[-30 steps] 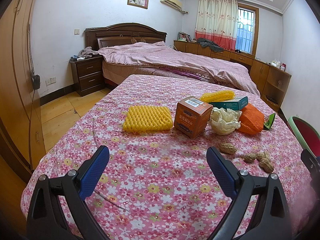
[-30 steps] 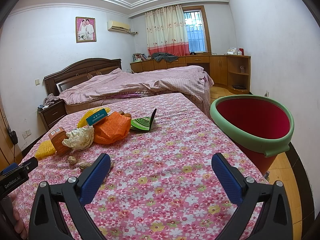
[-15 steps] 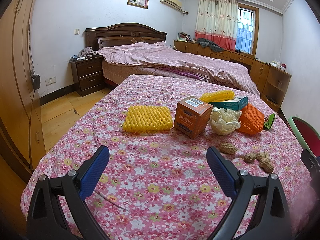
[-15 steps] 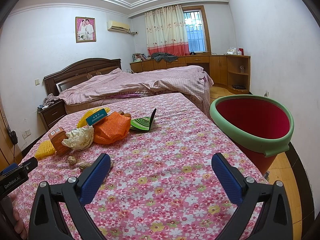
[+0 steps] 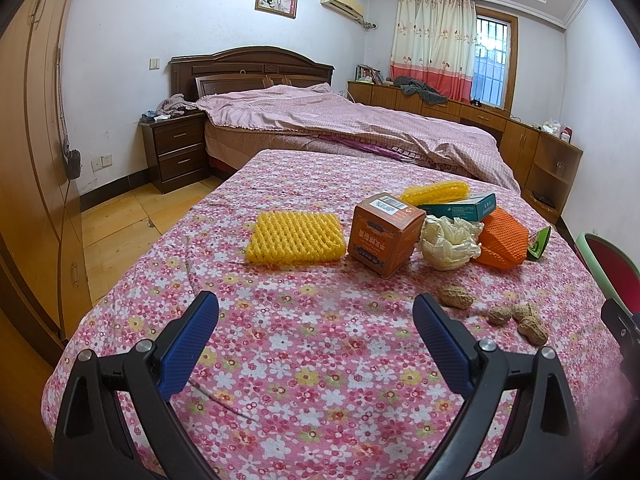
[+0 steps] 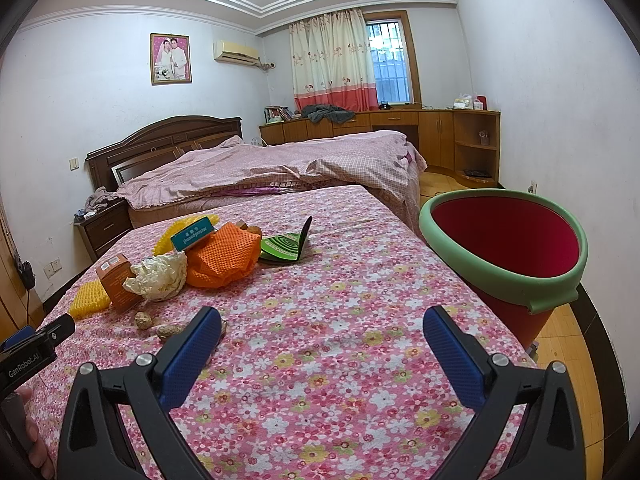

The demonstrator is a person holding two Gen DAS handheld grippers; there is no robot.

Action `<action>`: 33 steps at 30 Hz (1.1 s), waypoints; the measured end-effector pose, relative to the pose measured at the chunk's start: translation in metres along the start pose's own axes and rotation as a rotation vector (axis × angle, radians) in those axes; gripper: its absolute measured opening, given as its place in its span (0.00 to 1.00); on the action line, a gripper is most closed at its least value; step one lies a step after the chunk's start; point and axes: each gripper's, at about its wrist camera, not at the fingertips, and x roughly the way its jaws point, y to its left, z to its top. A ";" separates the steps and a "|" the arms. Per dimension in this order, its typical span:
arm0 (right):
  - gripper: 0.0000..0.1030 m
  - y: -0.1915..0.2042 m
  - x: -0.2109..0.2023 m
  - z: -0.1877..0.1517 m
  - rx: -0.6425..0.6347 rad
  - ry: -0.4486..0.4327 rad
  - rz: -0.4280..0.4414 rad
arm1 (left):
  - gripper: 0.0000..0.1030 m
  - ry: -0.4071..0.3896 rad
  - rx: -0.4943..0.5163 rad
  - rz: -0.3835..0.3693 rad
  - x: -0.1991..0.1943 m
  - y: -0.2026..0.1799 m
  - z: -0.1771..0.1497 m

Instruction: Collect trash

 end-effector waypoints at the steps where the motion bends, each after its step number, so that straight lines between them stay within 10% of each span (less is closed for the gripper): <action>1: 1.00 0.000 0.000 0.000 0.000 0.000 0.001 | 0.94 -0.001 0.000 0.001 0.000 0.000 0.000; 33: 1.00 -0.001 0.025 0.059 0.056 0.142 0.063 | 0.94 0.192 0.033 0.014 0.053 0.029 0.061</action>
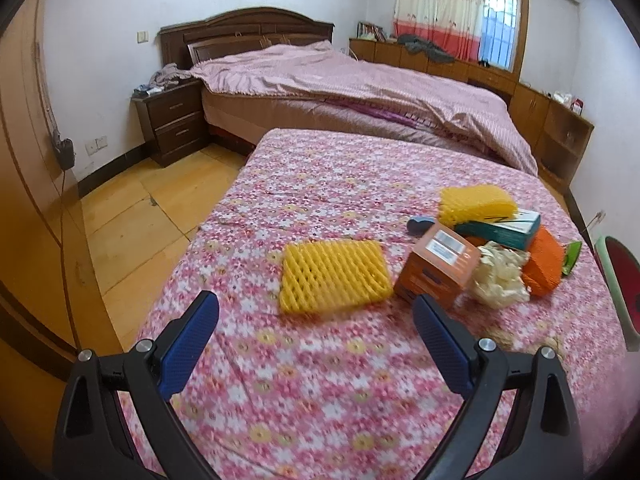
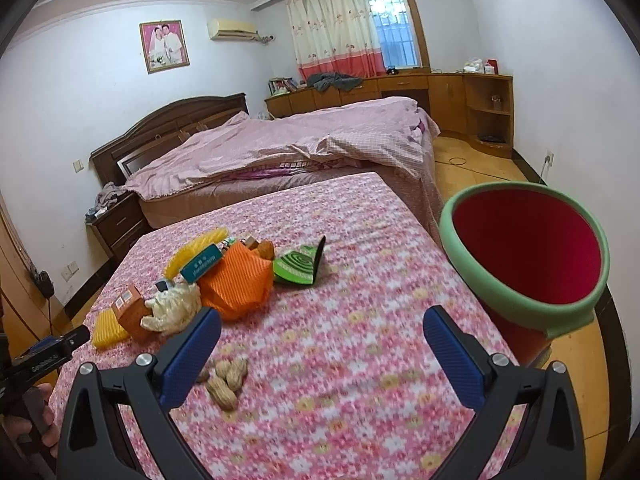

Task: Collect trash
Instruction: 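Grasp the yellow foam net with the left tool while the right tool grasps the green mosquito-coil box, then carry both items over the red bucket and open both tools to drop them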

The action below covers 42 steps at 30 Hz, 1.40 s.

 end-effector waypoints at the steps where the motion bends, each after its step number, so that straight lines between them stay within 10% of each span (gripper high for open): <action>1: 1.00 0.001 0.002 0.004 -0.003 0.005 -0.001 | 0.93 0.006 0.003 -0.001 0.004 0.001 0.002; 21: 1.00 -0.004 0.121 0.038 0.040 0.240 -0.096 | 0.84 0.134 -0.062 -0.075 0.078 0.009 0.012; 28: 0.59 -0.002 0.147 0.038 0.060 0.292 -0.099 | 0.70 0.122 -0.058 -0.110 0.077 0.009 0.013; 34: 0.10 0.000 0.145 0.038 0.069 0.275 -0.070 | 0.24 0.115 -0.102 -0.225 0.074 0.014 0.013; 42: 0.04 -0.007 0.124 0.044 0.095 0.206 -0.053 | 0.18 0.063 -0.140 -0.269 0.044 0.016 0.016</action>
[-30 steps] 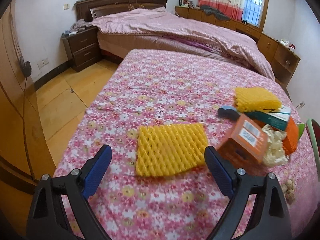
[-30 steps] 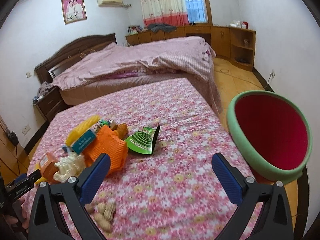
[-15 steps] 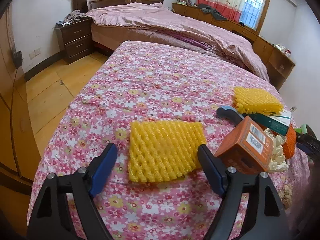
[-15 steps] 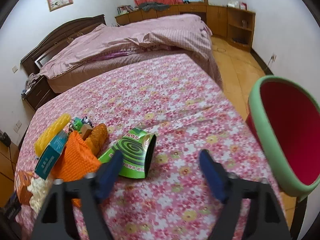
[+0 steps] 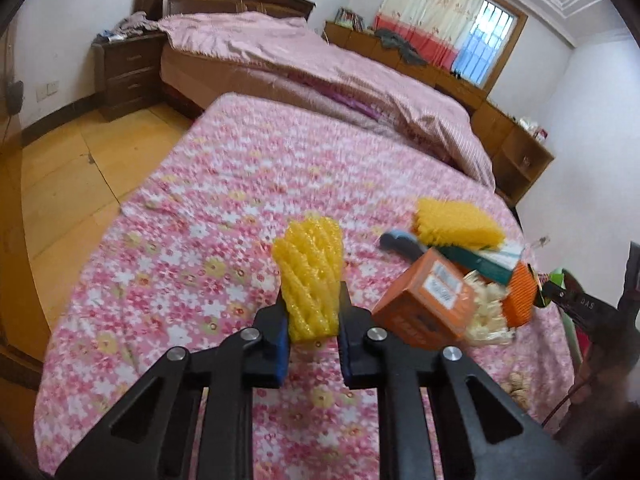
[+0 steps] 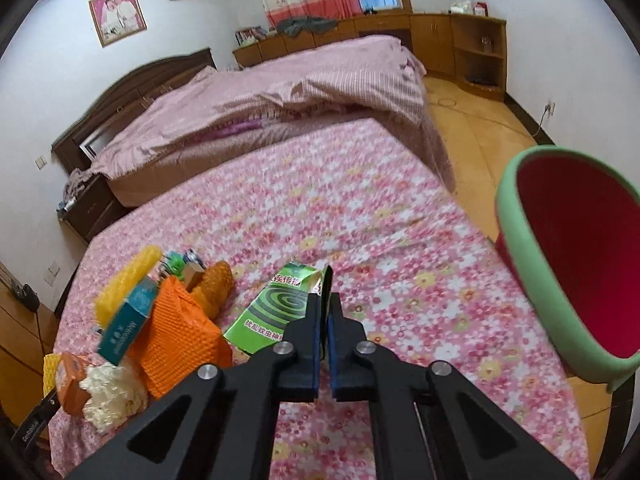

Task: Collect trash
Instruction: 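Carry both items over the red bucket and open both tools to drop them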

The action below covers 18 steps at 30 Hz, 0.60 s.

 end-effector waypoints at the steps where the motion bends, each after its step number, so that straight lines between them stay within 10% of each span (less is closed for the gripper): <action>1: 0.04 -0.001 -0.008 0.000 -0.001 -0.019 0.004 | 0.18 -0.009 -0.001 0.001 -0.005 -0.001 0.001; 18: 0.04 -0.062 -0.115 -0.007 0.103 -0.186 0.054 | 0.18 -0.100 0.128 -0.105 -0.075 -0.094 0.003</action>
